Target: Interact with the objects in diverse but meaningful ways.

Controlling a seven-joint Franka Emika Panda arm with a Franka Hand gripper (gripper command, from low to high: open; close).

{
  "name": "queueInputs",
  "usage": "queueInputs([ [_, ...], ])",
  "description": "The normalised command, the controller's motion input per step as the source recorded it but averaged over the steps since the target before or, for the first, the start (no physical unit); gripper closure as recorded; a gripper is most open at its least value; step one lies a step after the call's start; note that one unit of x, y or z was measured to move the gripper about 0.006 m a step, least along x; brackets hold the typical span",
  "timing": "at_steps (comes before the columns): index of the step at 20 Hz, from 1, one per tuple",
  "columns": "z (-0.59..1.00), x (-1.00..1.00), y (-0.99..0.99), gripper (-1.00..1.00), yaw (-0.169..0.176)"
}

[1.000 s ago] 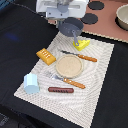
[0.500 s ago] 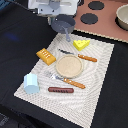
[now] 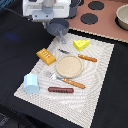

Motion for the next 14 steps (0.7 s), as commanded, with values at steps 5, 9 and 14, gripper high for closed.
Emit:
queueInputs([
  [5,-0.34,-0.23,-0.08,1.00,0.067],
  [9,-0.31,-0.04,0.00,-1.00,0.058],
  [14,-0.18,-0.01,0.00,-1.00,0.045],
])
